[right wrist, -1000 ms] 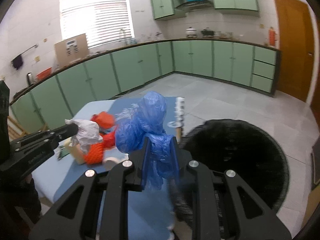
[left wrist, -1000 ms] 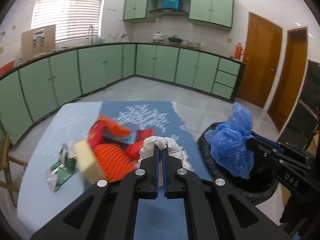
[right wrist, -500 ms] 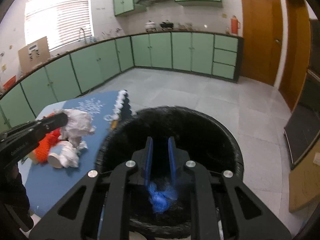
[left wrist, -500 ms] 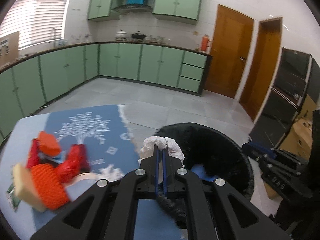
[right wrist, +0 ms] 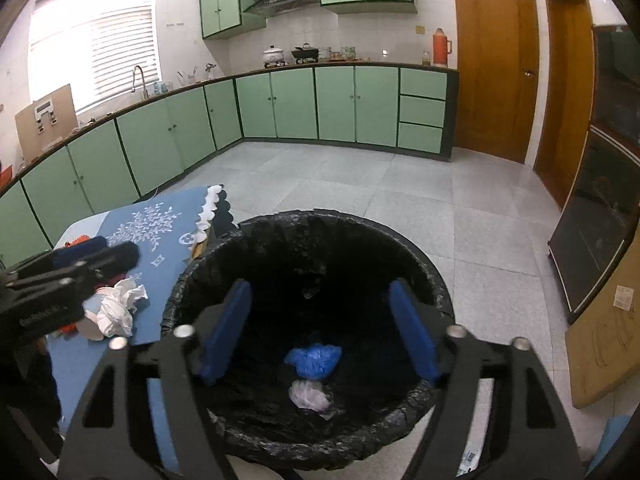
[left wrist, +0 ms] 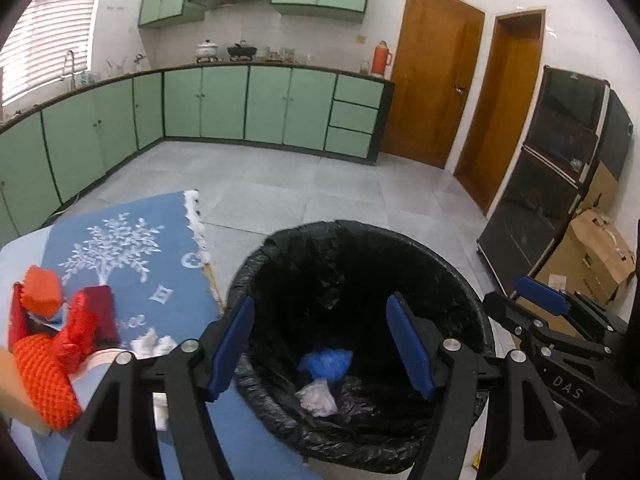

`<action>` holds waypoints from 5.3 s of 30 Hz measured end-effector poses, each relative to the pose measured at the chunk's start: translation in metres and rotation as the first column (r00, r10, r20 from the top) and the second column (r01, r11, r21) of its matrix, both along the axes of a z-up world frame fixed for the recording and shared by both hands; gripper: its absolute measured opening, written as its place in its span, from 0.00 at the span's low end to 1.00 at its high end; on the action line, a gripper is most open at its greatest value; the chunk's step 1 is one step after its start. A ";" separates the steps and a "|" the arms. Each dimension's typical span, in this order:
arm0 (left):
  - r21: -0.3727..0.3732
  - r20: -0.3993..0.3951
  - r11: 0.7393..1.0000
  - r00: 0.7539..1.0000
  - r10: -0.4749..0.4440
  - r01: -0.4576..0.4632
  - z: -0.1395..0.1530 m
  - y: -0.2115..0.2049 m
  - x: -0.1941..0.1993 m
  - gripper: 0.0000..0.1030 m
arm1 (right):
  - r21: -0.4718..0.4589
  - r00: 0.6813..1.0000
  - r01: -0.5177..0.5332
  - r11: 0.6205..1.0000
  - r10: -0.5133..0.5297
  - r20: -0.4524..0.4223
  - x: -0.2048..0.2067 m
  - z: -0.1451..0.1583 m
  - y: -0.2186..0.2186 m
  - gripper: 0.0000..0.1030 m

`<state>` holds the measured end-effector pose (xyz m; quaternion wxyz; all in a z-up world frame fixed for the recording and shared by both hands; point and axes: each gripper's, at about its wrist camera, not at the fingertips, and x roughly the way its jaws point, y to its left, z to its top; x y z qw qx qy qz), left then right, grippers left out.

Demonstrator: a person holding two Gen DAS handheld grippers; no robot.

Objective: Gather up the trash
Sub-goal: 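Carry both items over the bin and open both tools to drop them, then grasp the crumpled white tissue paper with the right tool, then carry the tissue over the bin with the right tool while the left tool reaches the light blue paper cup, then grasp the light blue paper cup with the left tool and lift it, then move the cup over the bin with the left tool while the right tool releases the tissue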

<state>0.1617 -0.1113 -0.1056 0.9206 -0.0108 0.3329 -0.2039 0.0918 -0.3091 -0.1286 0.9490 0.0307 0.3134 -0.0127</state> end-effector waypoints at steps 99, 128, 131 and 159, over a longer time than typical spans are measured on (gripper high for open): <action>0.158 -0.061 0.869 0.873 0.483 -0.470 -0.090 0.135 -0.019 0.66 | 0.088 0.930 -0.337 0.937 0.346 -0.127 0.062 -0.071 0.122 0.23; 0.119 -0.135 0.888 0.879 0.458 -0.444 -0.080 0.141 -0.025 0.53 | 0.094 0.940 -0.318 0.943 0.327 -0.102 0.054 -0.057 0.110 0.23; 0.114 -0.118 0.900 0.893 0.433 -0.421 -0.068 0.136 -0.033 0.53 | 0.092 0.944 -0.312 0.946 0.320 -0.086 0.047 -0.047 0.104 0.23; 0.028 0.046 0.972 0.972 0.231 -0.233 0.016 0.055 -0.045 0.53 | 0.065 0.985 -0.162 0.985 0.158 0.066 -0.007 0.024 0.020 0.24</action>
